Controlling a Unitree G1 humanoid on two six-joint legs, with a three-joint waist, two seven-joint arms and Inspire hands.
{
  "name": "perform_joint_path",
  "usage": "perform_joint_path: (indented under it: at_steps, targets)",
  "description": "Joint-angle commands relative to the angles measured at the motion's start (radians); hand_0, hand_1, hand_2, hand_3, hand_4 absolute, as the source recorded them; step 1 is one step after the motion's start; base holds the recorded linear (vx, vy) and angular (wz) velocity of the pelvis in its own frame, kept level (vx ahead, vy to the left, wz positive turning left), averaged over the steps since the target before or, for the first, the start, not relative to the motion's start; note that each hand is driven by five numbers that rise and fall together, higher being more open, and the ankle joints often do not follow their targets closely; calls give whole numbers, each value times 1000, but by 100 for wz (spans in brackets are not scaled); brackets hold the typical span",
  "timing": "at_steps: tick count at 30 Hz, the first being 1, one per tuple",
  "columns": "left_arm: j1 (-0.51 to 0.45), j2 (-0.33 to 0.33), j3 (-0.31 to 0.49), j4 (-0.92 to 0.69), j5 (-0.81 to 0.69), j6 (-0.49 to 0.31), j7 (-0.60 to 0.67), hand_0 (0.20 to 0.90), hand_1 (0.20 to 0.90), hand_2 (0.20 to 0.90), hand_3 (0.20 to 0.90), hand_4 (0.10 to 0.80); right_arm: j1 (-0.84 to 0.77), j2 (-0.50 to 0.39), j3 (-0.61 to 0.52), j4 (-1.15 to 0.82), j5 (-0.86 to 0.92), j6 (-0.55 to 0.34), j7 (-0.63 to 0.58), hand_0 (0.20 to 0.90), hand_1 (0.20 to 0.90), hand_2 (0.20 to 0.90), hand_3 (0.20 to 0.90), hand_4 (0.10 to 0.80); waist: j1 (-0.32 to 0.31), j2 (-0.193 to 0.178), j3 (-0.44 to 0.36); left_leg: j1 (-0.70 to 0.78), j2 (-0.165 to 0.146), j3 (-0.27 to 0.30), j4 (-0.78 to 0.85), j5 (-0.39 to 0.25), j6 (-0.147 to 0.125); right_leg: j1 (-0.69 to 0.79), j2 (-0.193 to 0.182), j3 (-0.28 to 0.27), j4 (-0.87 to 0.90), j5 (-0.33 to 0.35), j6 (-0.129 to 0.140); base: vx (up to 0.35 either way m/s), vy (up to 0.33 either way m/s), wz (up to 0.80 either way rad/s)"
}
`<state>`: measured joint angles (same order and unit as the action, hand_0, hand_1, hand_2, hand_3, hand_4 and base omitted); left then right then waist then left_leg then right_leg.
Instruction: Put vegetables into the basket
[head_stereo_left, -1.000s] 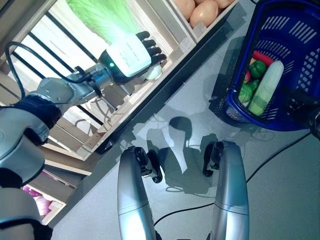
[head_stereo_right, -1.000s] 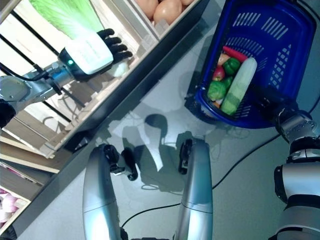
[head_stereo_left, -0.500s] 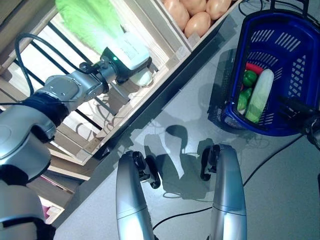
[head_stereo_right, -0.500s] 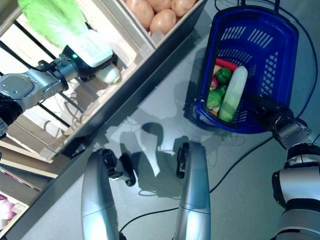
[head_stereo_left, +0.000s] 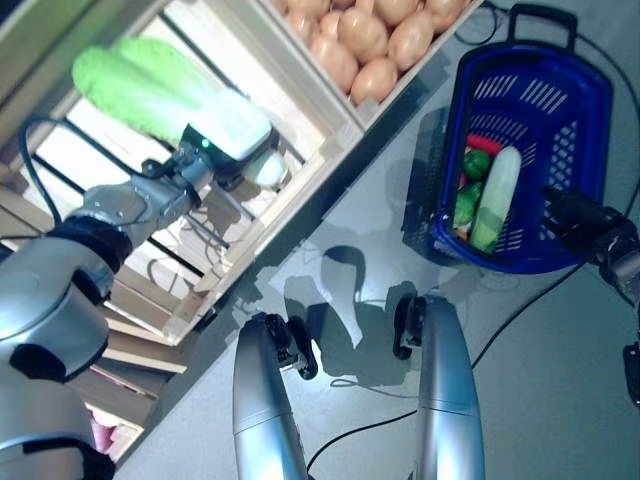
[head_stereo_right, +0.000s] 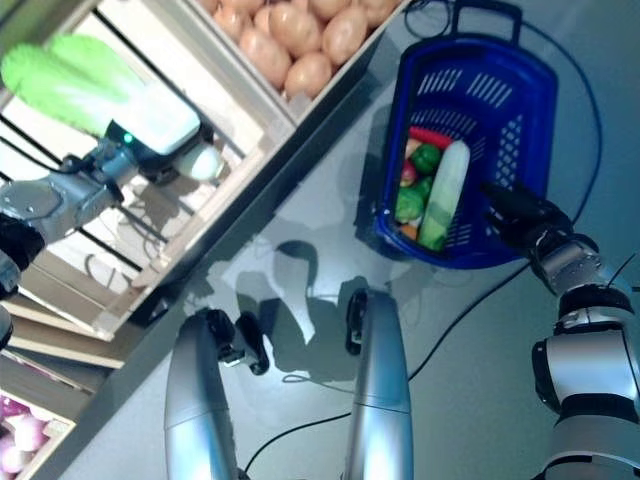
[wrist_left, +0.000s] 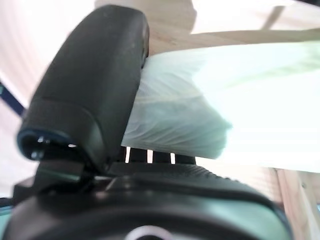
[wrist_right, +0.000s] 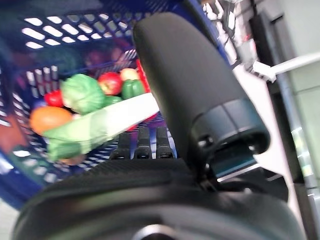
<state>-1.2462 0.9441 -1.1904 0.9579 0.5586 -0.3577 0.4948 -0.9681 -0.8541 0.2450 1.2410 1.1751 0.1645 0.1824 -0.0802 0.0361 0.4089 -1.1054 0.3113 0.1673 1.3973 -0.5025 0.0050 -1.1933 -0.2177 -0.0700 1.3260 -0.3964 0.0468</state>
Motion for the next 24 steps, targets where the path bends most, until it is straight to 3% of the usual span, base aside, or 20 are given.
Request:
perform_joint_path:
  at_steps: [1, 3, 5, 7, 9, 11, 18, 24]
  targets:
    - [-19, 21, 219, 58, -193, -56, 109, 300, 300, 300, 300, 400, 86, 37, -13, -145, -120, -201, 131, 900, 900, 900, 900, 800, -7, -1, -96, 140, -39, 30, -143, -27, 33, 191, -30, -42, -151, 19, -76, 38, -15, -6]
    - [46, 28, 310, 3, -254, -97, 89, 300, 300, 300, 300, 400, 152, 61, -10, -254, -186, -254, 126, 900, 900, 900, 900, 800, -9, -6, -104, 202, -51, 37, -192, -15, 32, 252, -31, -45, -191, 18, -78, 46, -20, 8]
    - [168, 22, 473, -100, -336, -154, 19, 300, 300, 300, 300, 400, 239, 90, -11, -436, -301, -300, 114, 900, 900, 900, 900, 800, -6, -14, -117, 282, -66, 42, -254, -6, 26, 327, -34, -48, -242, 17, -76, 60, -31, 13]
    - [222, 7, 540, -140, -392, -174, -16, 300, 300, 300, 300, 400, 264, 103, -1, -499, -346, -317, 111, 900, 900, 900, 900, 800, -6, -18, -122, 311, -69, 45, -274, -5, 24, 356, -37, -50, -258, 13, -75, 25, -28, 12]
    - [303, -40, 643, -192, -470, -201, -69, 300, 300, 300, 300, 400, 276, 126, 23, -584, -418, -317, 102, 900, 900, 900, 900, 800, -1, -26, -134, 375, -75, 51, -320, 2, 24, 420, -47, -65, -295, 13, -75, 33, -43, 14]
    - [386, -100, 737, -259, -630, -252, -214, 300, 300, 300, 300, 400, 279, 151, 46, -660, -487, -287, 83, 900, 900, 900, 900, 800, 13, -35, -150, 487, -91, 57, -417, 30, 16, 539, -48, -89, -383, 29, -69, 66, -54, 19]
    - [503, -210, 844, -360, -980, -290, -491, 300, 300, 300, 300, 400, 291, 200, 87, -756, -525, -218, 125, 900, 900, 900, 900, 800, 27, -57, -187, 709, -118, 71, -600, 79, 23, 773, -23, -124, -562, 57, -60, 62, -40, 11]
    - [616, -345, 913, -459, -1168, -249, -609, 300, 300, 300, 300, 400, 347, 310, 71, -792, -467, -136, 144, 900, 900, 900, 900, 800, 45, -66, -272, 943, -166, 84, -886, 199, 14, 1019, 46, -152, -867, 148, -36, 166, -51, 0]
